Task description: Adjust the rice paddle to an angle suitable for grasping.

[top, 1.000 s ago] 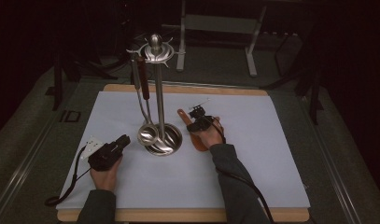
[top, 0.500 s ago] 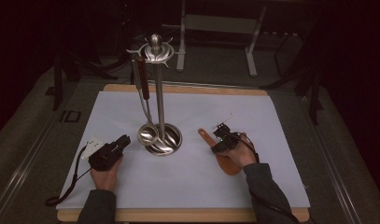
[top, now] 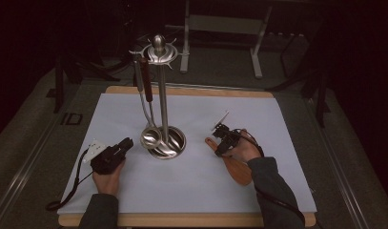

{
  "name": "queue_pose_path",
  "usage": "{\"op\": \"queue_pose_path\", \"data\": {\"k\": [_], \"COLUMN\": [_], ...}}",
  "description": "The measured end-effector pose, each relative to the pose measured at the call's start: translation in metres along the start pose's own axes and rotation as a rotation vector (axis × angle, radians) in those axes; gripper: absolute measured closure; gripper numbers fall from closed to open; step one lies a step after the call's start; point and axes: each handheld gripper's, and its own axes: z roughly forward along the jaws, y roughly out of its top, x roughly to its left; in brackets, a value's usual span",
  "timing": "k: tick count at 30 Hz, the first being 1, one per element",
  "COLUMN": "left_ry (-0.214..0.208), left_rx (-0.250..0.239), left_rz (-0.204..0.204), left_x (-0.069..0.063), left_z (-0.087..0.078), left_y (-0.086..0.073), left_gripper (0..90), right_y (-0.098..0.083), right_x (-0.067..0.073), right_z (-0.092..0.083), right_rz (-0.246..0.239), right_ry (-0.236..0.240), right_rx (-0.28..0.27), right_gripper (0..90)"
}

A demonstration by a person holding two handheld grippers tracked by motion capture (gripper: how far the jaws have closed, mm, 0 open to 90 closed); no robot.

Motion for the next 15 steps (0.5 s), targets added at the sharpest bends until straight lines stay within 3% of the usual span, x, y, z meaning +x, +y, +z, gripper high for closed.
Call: {"op": "queue_pose_path", "data": {"k": [10,15], "left_ry": [-0.001,-0.001], "left_rx": [0.000,0.001], "left_rz": [0.002,0.003], "left_x": [0.000,0.001], "left_z": [0.000,0.001], "left_y": [0.000,0.000], "left_gripper": [78.0,78.0], "right_y": [0.013,0.013], "right_x": [0.001,0.006], "right_z": [0.007,0.007], "right_rz": [-0.029,-0.038], "right_ry": [-0.018,-0.042], "right_rx": [0.089,0.082], "right_gripper": [65.5,66.4]}}
